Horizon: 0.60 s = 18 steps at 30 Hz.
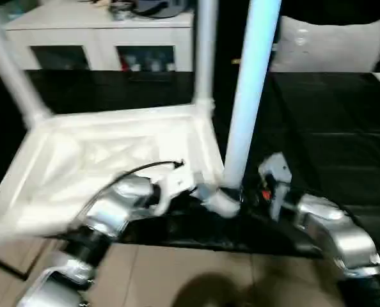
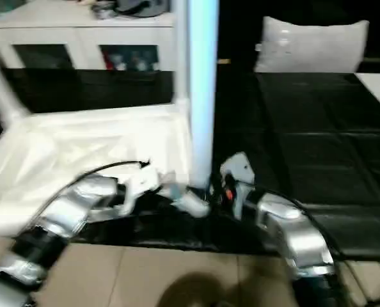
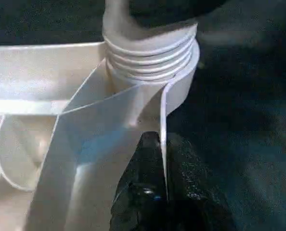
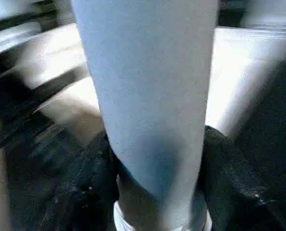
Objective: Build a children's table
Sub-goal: Rotate leg to tighten
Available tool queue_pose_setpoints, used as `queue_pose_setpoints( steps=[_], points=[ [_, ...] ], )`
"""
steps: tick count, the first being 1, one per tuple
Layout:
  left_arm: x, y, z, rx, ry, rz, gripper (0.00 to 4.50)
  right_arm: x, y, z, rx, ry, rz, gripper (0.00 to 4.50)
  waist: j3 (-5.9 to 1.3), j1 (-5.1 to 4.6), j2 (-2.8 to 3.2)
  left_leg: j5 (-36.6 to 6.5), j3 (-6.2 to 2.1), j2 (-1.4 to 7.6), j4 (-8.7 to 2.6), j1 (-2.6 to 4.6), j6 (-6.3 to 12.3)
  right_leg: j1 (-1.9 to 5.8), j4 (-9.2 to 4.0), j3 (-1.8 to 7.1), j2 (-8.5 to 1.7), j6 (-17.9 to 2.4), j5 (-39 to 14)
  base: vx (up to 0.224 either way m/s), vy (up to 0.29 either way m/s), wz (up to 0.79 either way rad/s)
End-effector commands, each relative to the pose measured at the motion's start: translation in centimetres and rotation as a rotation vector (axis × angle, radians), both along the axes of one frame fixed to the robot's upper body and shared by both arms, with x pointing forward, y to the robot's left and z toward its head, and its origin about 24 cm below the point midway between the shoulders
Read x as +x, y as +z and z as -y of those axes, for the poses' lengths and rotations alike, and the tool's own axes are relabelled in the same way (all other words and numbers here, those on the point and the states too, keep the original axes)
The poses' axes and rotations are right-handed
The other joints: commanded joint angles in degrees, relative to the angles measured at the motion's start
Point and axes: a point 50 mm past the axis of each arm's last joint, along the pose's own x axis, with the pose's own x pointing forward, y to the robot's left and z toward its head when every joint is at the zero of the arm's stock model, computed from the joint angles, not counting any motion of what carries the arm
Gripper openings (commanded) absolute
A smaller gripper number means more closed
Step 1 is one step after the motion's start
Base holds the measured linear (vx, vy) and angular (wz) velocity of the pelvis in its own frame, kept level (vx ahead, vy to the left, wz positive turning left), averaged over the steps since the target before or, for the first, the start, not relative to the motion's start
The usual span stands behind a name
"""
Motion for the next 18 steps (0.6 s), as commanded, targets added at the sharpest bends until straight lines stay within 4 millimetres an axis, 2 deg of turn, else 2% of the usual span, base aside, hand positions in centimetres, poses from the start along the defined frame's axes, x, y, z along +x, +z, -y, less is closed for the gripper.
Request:
queue_pose_setpoints(
  steps=[1,2,3,4,5,7,9,10,12,13,15,17,18],
  points=[
    [0.5,2.0,2.7,-0.109,0.016,0.063,0.0,0.0,-0.8,-2.8,0.056,-0.004,-0.076,2.02,-2.91,-0.27,-1.01,-11.28,-1.33,2.16,-4.45,-0.84,3.23,3.89,-6.32,2.09,-4.08,2.19,-30.94,0.0,0.0,0.0],
    [0.5,2.0,2.7,-0.109,0.016,0.063,0.0,0.0,-0.8,-2.8,0.056,-0.004,-0.076,2.02,-2.79,-0.39,-0.79,-11.75,-1.26,2.28,-4.49,-0.63,3.46,3.55,-6.48,2.21,-4.05,1.93,-30.94,0.0,0.0,0.0],
    [0.8,2.1,3.3,-0.113,0.06,0.075,0.0,0.4,-0.7,-3.1,0.067,-0.084,-0.08,2.02,-2.68,-0.87,-0.85,-12.93,-1.13,2.09,-4.38,-0.22,3.58,3.17,-6.79,2.09,-3.97,1.43,-31.47,0.0,0.0,0.0],
    [1.1,2.2,4.0,-0.114,0.1,0.1,0.0,0.9,-0.7,-3.6,0.082,-0.167,-0.086,2.02,-2.71,-1.18,-0.72,-13.46,-1.28,2.0,-4.38,-0.17,3.18,3.24,-6.8,1.85,-4.06,1.06,-31.89,0.0,0.0,0.0],
    [1.1,2.3,4.1,-0.114,0.103,0.103,0.0,0.9,-0.7,-3.6,0.083,-0.173,-0.086,2.02,-2.75,-1.31,-0.83,-13.44,-1.37,2.01,-4.43,-0.28,3.22,3.41,-6.88,1.84,-4.11,1.25,-31.76,0.0,0.0,0.0],
    [1.2,2.4,4.4,-0.098,0.106,0.132,0.0,1.1,-0.5,-4.0,0.093,-0.182,-0.066,2.58,-2.96,-1.43,-0.65,-12.12,-1.82,2.74,-4.82,-0.83,3.87,3.92,-6.07,2.48,-4.48,0.24,-27.22,0.0,0.0,0.0],
    [1.2,2.4,4.4,-0.091,0.105,0.135,0.0,1.2,-0.4,-4.1,0.102,-0.19,-0.059,2.72,-3.14,-1.4,-0.87,-11.2,-1.75,2.77,-4.88,-0.77,4.44,3.91,-5.54,3.0,-4.74,-1.18,-24.98,0.0,0.0,0.0],
    [1.3,2.3,4.2,-0.085,0.102,0.135,0.0,1.2,-0.2,-4.2,0.095,-0.175,-0.041,2.81,-3.15,-1.33,-0.82,-10.62,-1.72,2.79,-4.87,-0.89,4.67,3.92,-5.34,3.18,-4.85,-1.86,-24.1,0.0,0.0,0.0],
    [1.2,2.3,4.0,-0.081,0.092,0.136,0.0,1.2,-0.1,-4.1,0.087,-0.162,-0.027,2.99,-3.34,-0.88,-1.12,-7.16,-1.57,2.97,-4.76,-0.98,5.64,4.02,-4.43,3.73,-4.92,-4.01,-19.94,0.0,0.0,0.0],
    [1.2,2.3,3.6,-0.075,0.082,0.135,0.0,1.1,0.0,-3.9,0.08,-0.143,-0.014,3.08,-3.39,-0.79,-1.64,-5.72,-1.41,2.92,-4.64,-1.14,6.19,4.12,-4.21,3.87,-4.93,-4.62,-18.79,0.0,0.0,0.0],
    [1.2,2.3,3.6,-0.075,0.082,0.135,0.0,1.1,0.0,-3.9,0.08,-0.143,-0.014,3.22,-3.48,-0.5,-1.33,-4.21,-1.34,2.87,-4.51,-1.21,6.87,4.26,-3.86,4.01,-5.04,-5.13,-17.71,0.0,0.0,0.0],
    [1.2,2.2,2.7,-0.061,0.06,0.137,0.0,1.0,0.1,-2.9,0.065,-0.108,0.013,3.43,-3.69,-0.12,-1.92,-1.83,-1.19,2.73,-4.32,-1.45,7.81,4.42,-3.45,4.08,-4.96,-5.15,-16.34,0.0,0.0,0.0],
    [1.2,2.2,2.5,-0.057,0.052,0.139,0.0,1.0,0.1,-2.6,0.059,-0.097,0.02,3.51,-3.7,0.14,-1.78,-1.31,-1.24,2.71,-4.29,-1.46,8.11,4.4,-3.35,4.05,-4.99,-5.11,-15.96,0.0,0.0,0.0]
  ],
)
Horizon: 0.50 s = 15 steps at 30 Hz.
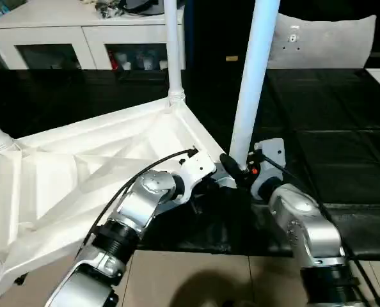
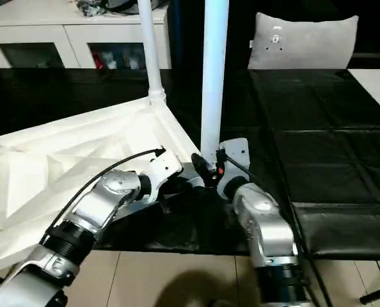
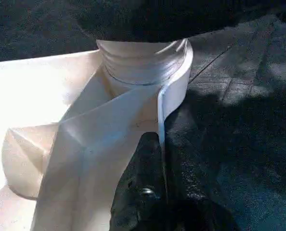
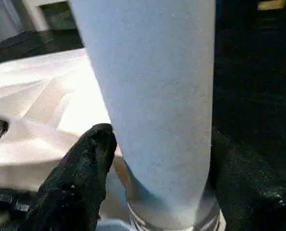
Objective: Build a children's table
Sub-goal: Rotate leg to tighten
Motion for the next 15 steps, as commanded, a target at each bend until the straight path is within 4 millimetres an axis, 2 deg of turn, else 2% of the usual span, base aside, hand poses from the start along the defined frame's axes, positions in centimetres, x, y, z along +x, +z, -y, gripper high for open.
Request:
queue_pose_setpoints(
  steps=[1,2,4,6,7,8,9,10,14,15],
  points=[
    [0.2,1.8,0.7,-0.057,-0.069,0.078,0.0,-0.4,-0.2,-1.4,0.021,0.106,-0.007,3.61,-3.66,0.81,-1.87,-0.79,-0.82,2.75,-3.74,-1.34,7.85,4.16,-3.06,4.11,-4.83,-5.2,-16.16,0.0,0.0,0.0],
    [0.1,1.6,-0.7,-0.034,-0.113,0.073,0.0,-0.6,0.0,0.0,-0.019,0.179,0.024,3.73,-3.61,0.85,-2.0,-0.81,-0.74,2.7,-3.73,-1.33,7.91,4.08,-3.12,4.11,-4.75,-5.04,-16.61,0.0,0.0,0.0],
    [-0.1,1.5,-1.7,-0.024,-0.167,0.066,0.0,-0.8,0.3,0.9,-0.043,0.247,0.04,3.83,-3.47,1.51,-1.67,-2.23,-0.65,2.68,-3.75,-1.04,8.02,3.9,-3.48,4.08,-4.69,-3.87,-19.57,0.0,0.0,0.0],
    [-0.3,1.4,-2.1,-0.023,-0.203,0.058,0.0,-0.8,0.5,1.4,-0.053,0.283,0.047,3.93,-3.44,1.68,-1.4,-2.82,-0.65,2.92,-3.82,-0.91,7.56,3.76,-3.47,4.11,-4.68,-3.87,-20.16,0.0,0.0,0.0],
    [-0.6,1.4,-2.7,-0.019,-0.259,0.045,0.0,-0.9,0.7,2.1,-0.069,0.335,0.053,4.03,-3.48,1.95,-1.46,-3.34,-0.73,3.09,-3.85,-0.81,7.68,3.72,-3.44,4.09,-4.62,-4.02,-19.96,0.0,0.0,0.0],
    [-0.8,1.3,-3.1,-0.008,-0.302,0.033,0.0,-1.1,0.9,2.7,-0.075,0.382,0.056,4.22,-3.47,2.23,-0.97,-3.29,-0.81,3.18,-3.88,-0.74,7.61,3.69,-3.33,4.15,-4.69,-4.24,-19.63,0.0,0.0,0.0],
    [-0.8,1.3,-3.1,-0.008,-0.302,0.033,0.0,-1.1,0.9,2.7,-0.075,0.382,0.056,4.22,-3.48,2.36,-1.15,-3.42,-0.75,3.24,-3.88,-0.71,7.64,3.64,-3.39,4.16,-4.6,-4.34,-19.39,0.0,0.0,0.0],
    [-1.1,1.1,-3.7,0.007,-0.352,0.013,0.0,-1.4,1.1,3.3,-0.073,0.454,0.048,4.35,-3.63,3.0,-0.84,-3.05,-0.8,3.4,-3.88,-0.55,7.62,3.64,-3.08,4.25,-4.64,-5.34,-17.61,0.0,0.0,0.0],
    [-1.4,1.1,-4.2,0.02,-0.417,-0.014,0.0,-1.7,1.3,3.9,-0.071,0.544,0.017,4.47,-3.76,4.43,-1.0,-1.64,-0.63,3.75,-3.85,-0.3,7.78,3.57,-2.45,4.51,-4.75,-7.08,-14.93,0.0,0.0,0.0],
    [-1.5,1.1,-4.4,0.023,-0.449,-0.022,0.0,-2.0,1.4,4.1,-0.081,0.594,0.008,4.47,-3.75,4.79,-0.77,-1.26,-0.63,3.74,-3.81,-0.36,7.69,3.59,-2.42,4.44,-4.68,-7.33,-14.48,0.0,0.0,0.0]
  ],
)
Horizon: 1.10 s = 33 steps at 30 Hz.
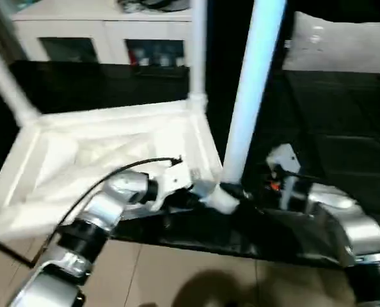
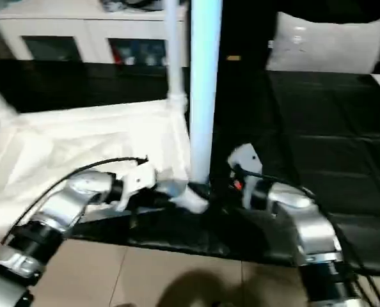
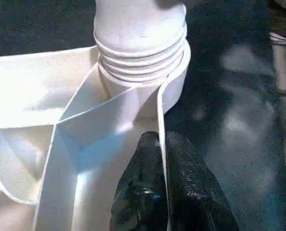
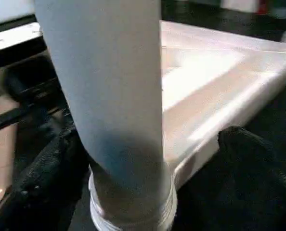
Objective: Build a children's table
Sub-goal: Rotate leg to tighten
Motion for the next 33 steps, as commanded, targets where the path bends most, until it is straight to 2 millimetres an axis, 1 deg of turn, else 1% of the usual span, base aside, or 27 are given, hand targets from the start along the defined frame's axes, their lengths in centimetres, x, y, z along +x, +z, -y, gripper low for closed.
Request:
queue_pose_setpoints(
  steps=[1,2,3,4,5,6,7,8,9,10,11,12,13,14,15,16,19,20,21,22,23,24,26,28,29,31,33],
  points=[
    [-0.2,0.9,0.4,-0.019,-0.101,0.017,0.0,-0.3,0.3,0.2,-0.009,0.08,-0.011,4.47,-3.89,0.35,-0.75,-1.13,-0.85,3.83,-3.94,-0.28,7.6,3.96,-2.83,4.24,-4.72,-7.27,-14.0,0.0,0.0,0.0],
    [-0.4,0.9,0.3,-0.014,-0.148,0.006,0.0,-0.6,0.4,0.6,-0.032,0.15,-0.022,4.47,-3.97,0.64,-0.78,-1.15,-0.75,3.73,-3.86,-0.2,7.61,3.99,-2.84,4.17,-4.69,-7.33,-14.0,0.0,0.0,0.0],
    [-0.5,0.9,0.2,-0.006,-0.178,-0.001,0.0,-0.8,0.5,0.9,-0.039,0.191,-0.032,4.47,-3.99,1.09,-0.97,-1.34,-0.64,3.9,-3.87,-0.08,7.71,3.92,-2.77,4.33,-4.73,-7.39,-13.99,0.0,0.0,0.0],
    [-0.6,0.9,0.3,-0.001,-0.193,-0.003,0.0,-0.9,0.5,1.0,-0.04,0.209,-0.039,4.47,-3.98,1.41,-0.94,-1.38,-0.64,3.91,-3.86,-0.14,7.8,3.9,-2.66,4.35,-4.73,-7.55,-14.03,0.0,0.0,0.0],
    [-0.7,0.9,0.3,0.009,-0.222,-0.004,0.0,-1.0,0.6,1.1,-0.044,0.243,-0.047,4.47,-3.88,1.54,-1.56,-2.16,-0.52,3.8,-3.89,-0.21,7.83,3.94,-2.84,4.3,-4.76,-7.34,-15.38,0.0,0.0,0.0],
    [-0.7,0.9,0.3,0.009,-0.222,-0.004,0.0,-1.0,0.6,1.1,-0.044,0.243,-0.047,4.47,-3.85,1.72,-1.44,-2.32,-0.5,3.78,-3.93,-0.2,7.65,3.96,-2.86,4.33,-4.82,-7.15,-16.2,0.0,0.0,0.0],
    [-0.9,0.9,0.3,0.026,-0.258,0.0,0.0,-1.1,0.7,1.2,-0.052,0.287,-0.055,4.3,-3.78,1.95,-1.61,-2.46,-0.43,3.66,-3.95,-0.23,7.46,3.92,-3.06,4.28,-4.79,-6.53,-17.97,0.0,0.0,0.0],
    [-0.9,0.9,0.3,0.034,-0.271,0.004,0.0,-1.2,0.8,1.1,-0.059,0.309,-0.058,4.3,-3.78,2.1,-1.54,-2.61,-0.37,3.69,-3.93,-0.12,7.23,3.82,-3.18,4.32,-4.79,-6.22,-18.78,0.0,0.0,0.0],
    [-0.9,0.9,0.3,0.039,-0.279,0.007,0.0,-1.2,0.8,1.1,-0.062,0.324,-0.06,4.3,-3.74,2.21,-1.69,-3.03,-0.37,3.76,-4.01,0.0,6.84,3.71,-3.34,4.29,-4.77,-5.84,-20.11,0.0,0.0,0.0],
    [-1.0,0.9,0.4,0.045,-0.292,0.013,0.0,-1.2,0.7,0.9,-0.069,0.347,-0.069,4.16,-3.74,2.31,-1.91,-3.15,-0.35,3.78,-4.04,0.07,6.58,3.64,-3.38,4.31,-4.77,-5.59,-20.65,0.0,0.0,0.0],
    [-1.0,0.9,0.4,0.045,-0.293,0.013,0.0,-1.2,0.6,0.9,-0.069,0.35,-0.071,3.95,-3.72,2.4,-1.76,-3.06,-0.38,3.86,-4.09,0.09,6.33,3.56,-3.32,4.39,-4.74,-5.56,-20.67,0.0,0.0,0.0],
    [-1.0,0.9,0.5,0.047,-0.297,0.016,0.0,-1.3,0.6,0.7,-0.067,0.363,-0.079,3.95,-3.73,2.36,-2.12,-2.98,-0.37,3.91,-4.11,0.08,6.28,3.54,-3.29,4.45,-4.7,-5.5,-20.56,0.0,0.0,0.0],
    [-1.0,0.9,0.5,0.047,-0.299,0.017,0.0,-1.3,0.6,0.7,-0.064,0.369,-0.083,3.95,-3.66,2.49,-2.06,-3.2,-0.35,3.86,-4.14,0.09,6.09,3.5,-3.3,4.5,-4.75,-5.51,-20.97,0.0,0.0,0.0],
    [-1.0,1.0,0.5,0.047,-0.302,0.022,0.0,-1.4,0.6,0.5,-0.058,0.386,-0.089,3.9,-3.66,2.48,-2.21,-3.32,-0.33,3.91,-4.18,0.12,5.94,3.48,-3.34,4.53,-4.76,-5.44,-21.24,0.0,0.0,0.0],
    [-1.0,1.0,0.5,0.047,-0.302,0.023,0.0,-1.4,0.6,0.5,-0.057,0.387,-0.09,3.75,-3.68,2.53,-2.15,-3.38,-0.35,3.87,-4.17,0.04,5.85,3.56,-3.27,4.54,-4.8,-5.45,-21.25,0.0,0.0,0.0],
    [-1.1,1.0,0.5,0.047,-0.309,0.024,0.0,-1.4,0.6,0.3,-0.053,0.403,-0.095,3.62,-3.72,2.6,-2.49,-3.05,-0.39,3.9,-4.2,-0.05,5.64,3.66,-3.17,4.59,-4.88,-5.38,-20.64,0.0,0.0,0.0],
    [-1.2,1.0,0.3,0.051,-0.321,0.023,0.0,-1.4,0.5,0.1,-0.045,0.425,-0.111,3.43,-3.71,2.58,-2.45,-3.15,-0.42,3.94,-4.23,0.03,5.38,3.57,-3.06,4.59,-4.82,-5.79,-19.93,0.0,0.0,0.0],
    [-1.2,1.0,0.3,0.051,-0.321,0.023,0.0,-1.4,0.5,0.1,-0.045,0.425,-0.111,3.3,-3.69,2.54,-2.58,-3.39,-0.38,3.89,-4.23,-0.01,5.23,3.64,-3.04,4.61,-4.83,-5.92,-19.81,0.0,0.0,0.0],
    [-1.3,0.9,0.2,0.053,-0.324,0.021,0.0,-1.5,0.4,0.0,-0.039,0.435,-0.12,3.3,-3.7,2.55,-2.58,-3.37,-0.36,3.9,-4.23,0.03,5.14,3.65,-3.07,4.65,-4.89,-5.97,-19.78,0.0,0.0,0.0],
    [-1.3,0.9,0.2,0.053,-0.325,0.021,0.0,-1.5,0.4,0.0,-0.038,0.438,-0.122,3.09,-3.72,2.65,-2.67,-3.48,-0.31,3.91,-4.21,0.09,5.09,3.65,-3.06,4.67,-4.84,-6.09,-19.72,0.0,0.0,0.0],
    [-1.3,0.9,0.2,0.054,-0.327,0.02,0.0,-1.6,0.4,0.1,-0.036,0.445,-0.128,3.05,-3.7,2.64,-3.05,-3.34,-0.31,3.92,-4.24,-0.01,5.18,3.7,-3.0,4.67,-4.82,-6.08,-19.58,0.0,0.0,0.0],
    [-1.4,0.8,0.1,0.053,-0.329,0.018,0.0,-1.7,0.4,0.1,-0.035,0.452,-0.135,3.05,-3.69,2.78,-2.94,-3.3,-0.36,3.96,-4.25,0.01,5.18,3.69,-2.93,4.68,-4.91,-6.09,-19.72,0.0,0.0,0.0],
    [-1.4,0.8,0.1,0.051,-0.328,0.015,0.0,-1.7,0.3,0.2,-0.036,0.461,-0.145,2.75,-3.65,2.81,-2.9,-3.45,-0.35,3.96,-4.27,0.03,5.03,3.67,-3.03,4.66,-4.93,-5.99,-20.18,0.0,0.0,0.0],
    [-1.5,0.7,0.1,0.049,-0.325,0.012,0.0,-1.8,0.3,0.2,-0.036,0.47,-0.154,2.63,-3.64,2.86,-2.96,-3.39,-0.32,3.92,-4.27,-0.01,4.85,3.7,-3.06,4.69,-4.91,-5.88,-20.23,0.0,0.0,0.0],
    [-1.5,0.7,0.1,0.048,-0.323,0.01,0.0,-1.8,0.2,0.2,-0.036,0.472,-0.158,2.56,-3.66,2.95,-2.65,-3.5,-0.35,3.92,-4.26,0.04,4.72,3.67,-3.03,4.69,-4.93,-5.93,-20.27,0.0,0.0,0.0],
    [-1.4,0.7,0.1,0.046,-0.322,0.009,0.0,-1.8,0.2,0.2,-0.034,0.472,-0.161,2.31,-3.68,2.98,-2.5,-3.61,-0.33,3.9,-4.24,0.05,4.58,3.66,-3.09,4.67,-4.86,-5.98,-20.07,0.0,0.0,0.0],
    [-1.4,0.7,0.1,0.044,-0.32,0.008,0.0,-1.8,0.1,0.2,-0.033,0.472,-0.163,2.22,-3.71,3.07,-2.7,-3.73,-0.29,3.84,-4.24,0.07,4.52,3.73,-3.12,4.64,-4.84,-5.98,-20.09,0.0,0.0,0.0]
  ],
)
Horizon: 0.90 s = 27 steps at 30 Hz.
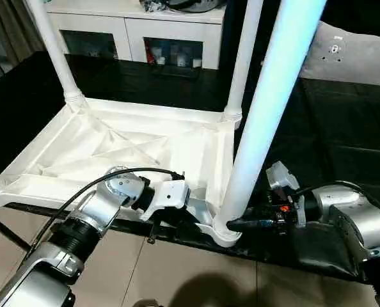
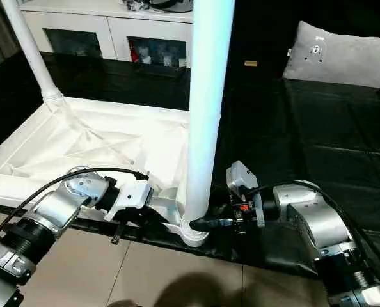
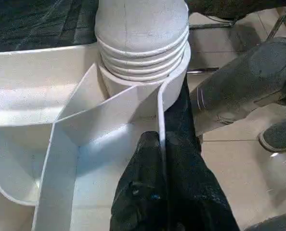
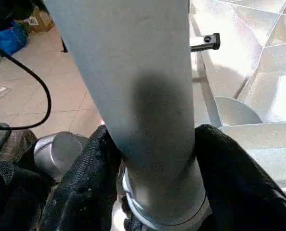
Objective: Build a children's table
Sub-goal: Rotate leg to tighten
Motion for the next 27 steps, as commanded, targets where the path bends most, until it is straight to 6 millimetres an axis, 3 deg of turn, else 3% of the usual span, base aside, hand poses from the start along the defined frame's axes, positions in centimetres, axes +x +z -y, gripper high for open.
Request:
queue_pose_setpoints(
  steps=[1,5,6,7,11,12,13,14,16,18,19,21,22,23,24,25,26,27],
  points=[
    [-0.1,0.7,0.5,-0.018,-0.041,0.023,0.0,-0.2,-0.1,0.0,-0.007,0.015,-0.02,2.06,-3.87,-0.06,-0.63,-3.65,-0.92,3.87,-4.39,-0.25,4.55,3.69,-3.58,4.03,-4.76,-6.23,-19.36,0.0,0.0,0.0],
    [0.2,0.6,0.8,-0.034,-0.007,0.012,0.0,-0.8,-0.2,-0.2,0.023,-0.003,-0.044,1.96,-3.93,0.24,-0.61,-3.34,-0.95,4.0,-4.37,-0.14,4.54,3.66,-3.34,4.12,-4.74,-6.86,-17.89,0.0,0.0,0.0],
    [0.3,0.6,0.9,-0.039,0.002,0.011,0.0,-0.9,-0.2,-0.4,0.035,-0.015,-0.048,1.96,-3.91,0.32,0.17,-3.38,-0.97,4.02,-4.34,-0.1,4.44,3.62,-3.38,4.18,-4.74,-6.91,-17.64,0.0,0.0,0.0],
    [0.6,0.7,1.2,-0.049,0.046,0.011,0.0,-1.1,-0.4,-0.9,0.042,-0.062,-0.057,1.95,-3.92,0.15,-0.46,-3.23,-0.91,4.09,-4.41,-0.14,4.25,3.78,-3.37,4.25,-4.69,-7.13,-16.58,0.0,0.0,0.0],
    [1.1,0.9,1.6,-0.073,0.133,0.007,0.0,-0.6,-0.9,-1.7,0.037,-0.222,-0.053,1.95,-3.53,-0.13,-0.44,-5.45,-0.84,3.53,-4.68,0.0,2.84,3.64,-4.14,4.02,-4.74,-5.37,-22.32,0.0,0.0,0.0],
    [1.5,1.1,1.9,-0.087,0.19,0.012,0.0,0.1,-1.2,-2.3,0.039,-0.355,-0.044,1.95,-3.05,-0.74,-0.55,-8.23,-0.71,2.92,-4.75,0.18,1.58,3.57,-5.26,3.53,-4.53,-2.44,-29.38,0.0,0.0,0.0],
    [1.6,1.1,2.0,-0.093,0.22,0.019,0.0,0.3,-1.4,-2.6,0.037,-0.411,-0.042,1.95,-2.91,-1.62,-0.39,-9.73,-0.79,2.53,-4.64,0.33,0.55,3.41,-5.91,3.04,-4.39,-0.88,-32.58,0.0,0.0,0.0],
    [1.9,1.2,2.3,-0.106,0.252,0.026,0.0,0.7,-1.5,-2.9,0.037,-0.474,-0.039,1.95,-2.86,-2.03,-0.39,-10.31,-0.89,2.36,-4.6,0.26,0.25,3.46,-6.18,2.72,-4.3,-0.05,-33.79,0.0,0.0,0.0],
    [2.6,1.5,2.8,-0.129,0.345,0.054,0.0,1.3,-1.6,-3.8,0.042,-0.604,-0.035,1.95,-2.84,-3.86,-0.54,-12.53,-1.15,1.98,-4.33,0.21,-0.04,3.51,-7.13,1.58,-4.0,2.9,-36.45,0.0,0.0,0.0],
    [3.2,1.8,3.4,-0.145,0.417,0.074,0.0,1.8,-1.7,-4.8,0.044,-0.705,-0.035,1.95,-3.04,-5.17,0.0,-13.65,-1.47,2.26,-4.4,0.19,0.29,3.82,-7.47,1.11,-4.04,3.42,-35.32,0.0,0.0,0.0],
    [3.4,1.9,3.6,-0.153,0.442,0.078,0.0,2.0,-1.7,-5.1,0.044,-0.744,-0.036,1.95,-3.16,-5.98,0.04,-13.47,-1.69,2.61,-4.61,-0.11,0.58,3.99,-7.33,1.07,-4.13,2.63,-32.73,0.0,0.0,0.0],
    [3.7,2.0,4.1,-0.166,0.5,0.085,0.0,2.8,-1.8,-5.6,0.037,-0.869,-0.038,1.95,-3.34,-6.39,0.69,-13.07,-1.94,3.07,-4.84,-0.12,0.56,4.17,-7.02,1.18,-4.37,1.46,-29.83,0.0,0.0,0.0],
    [4.0,2.0,4.5,-0.175,0.548,0.091,0.0,3.4,-1.9,-5.8,0.012,-0.964,-0.029,1.95,-3.3,-7.52,0.98,-13.6,-1.92,2.93,-4.82,-0.24,0.17,3.95,-6.94,1.27,-4.27,-0.59,-26.75,0.0,0.0,0.0],
    [4.1,2.0,4.7,-0.179,0.574,0.093,0.0,3.7,-2.0,-5.8,-0.004,-1.011,-0.024,1.95,-3.38,-7.72,0.68,-13.26,-1.85,2.63,-4.65,-0.19,0.47,4.13,-6.75,1.32,-4.41,-1.19,-26.5,0.0,0.0,0.0],
    [4.2,2.0,5.0,-0.185,0.593,0.092,0.0,3.9,-1.9,-5.8,-0.003,-1.041,-0.021,1.95,-3.39,-7.78,0.91,-12.6,-1.73,2.55,-4.65,-0.2,0.87,4.12,-6.69,1.52,-4.47,-1.62,-26.02,0.0,0.0,0.0],
    [4.4,2.0,5.3,-0.191,0.623,0.099,0.0,4.2,-1.7,-5.8,0.021,-1.072,-0.016,1.95,-3.5,-7.9,0.46,-10.91,-1.76,2.69,-4.67,-0.5,1.64,4.22,-6.35,1.86,-4.51,-2.32,-24.5,0.0,0.0,0.0],
    [4.4,2.0,5.4,-0.193,0.632,0.103,0.0,4.3,-1.6,-5.8,0.032,-1.077,-0.014,1.95,-3.64,-7.78,0.75,-9.76,-1.77,2.77,-4.64,-0.6,2.01,4.32,-6.02,2.06,-4.63,-2.81,-23.16,0.0,0.0,0.0],
    [4.6,2.0,5.7,-0.197,0.649,0.115,0.0,4.5,-1.3,-5.9,0.048,-1.086,0.001,2.51,-3.76,-7.7,0.72,-7.88,-1.75,3.04,-4.58,-0.57,2.74,4.19,-5.6,2.41,-4.6,-3.71,-20.41,0.0,0.0,0.0]
  ],
)
